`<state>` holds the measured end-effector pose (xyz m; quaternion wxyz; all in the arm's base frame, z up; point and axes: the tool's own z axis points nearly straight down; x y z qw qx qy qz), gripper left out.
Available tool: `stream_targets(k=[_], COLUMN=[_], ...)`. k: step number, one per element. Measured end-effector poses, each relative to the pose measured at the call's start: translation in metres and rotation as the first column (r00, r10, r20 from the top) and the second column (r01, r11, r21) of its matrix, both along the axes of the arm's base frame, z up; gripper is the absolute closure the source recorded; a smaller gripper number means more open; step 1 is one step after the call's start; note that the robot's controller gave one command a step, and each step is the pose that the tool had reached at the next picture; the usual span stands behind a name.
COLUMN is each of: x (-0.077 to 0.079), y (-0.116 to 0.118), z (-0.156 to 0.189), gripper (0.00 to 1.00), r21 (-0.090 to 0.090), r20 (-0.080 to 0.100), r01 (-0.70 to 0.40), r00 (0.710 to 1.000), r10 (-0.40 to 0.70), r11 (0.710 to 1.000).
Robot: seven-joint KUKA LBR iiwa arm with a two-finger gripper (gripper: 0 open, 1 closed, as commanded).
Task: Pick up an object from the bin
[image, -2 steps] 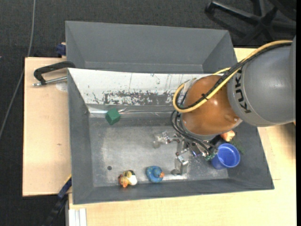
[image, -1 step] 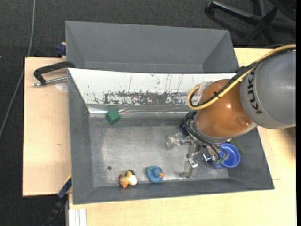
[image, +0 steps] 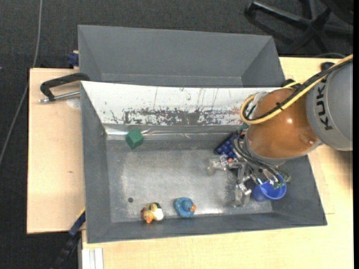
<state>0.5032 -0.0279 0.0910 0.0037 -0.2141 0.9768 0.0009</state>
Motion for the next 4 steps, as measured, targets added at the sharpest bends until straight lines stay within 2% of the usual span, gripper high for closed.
stream_targets(k=[1,2,3,4], x=[0.008,0.01,0.009,0.013], y=[-0.028,-0.076,-0.09,-0.097], z=[0.047,0.056,0.029,0.012], gripper=[0.0,0.0,0.0,0.0], r21=[0.003,-0.005,0.0,-0.008], r20=[-0.007,0.016,-0.006,0.009], r01=[-0.198,-0.071,-0.237,-0.41], r00=[0.98,0.997,0.971,0.912], r10=[0.198,0.071,0.237,0.41], r11=[0.98,0.997,0.971,0.912])
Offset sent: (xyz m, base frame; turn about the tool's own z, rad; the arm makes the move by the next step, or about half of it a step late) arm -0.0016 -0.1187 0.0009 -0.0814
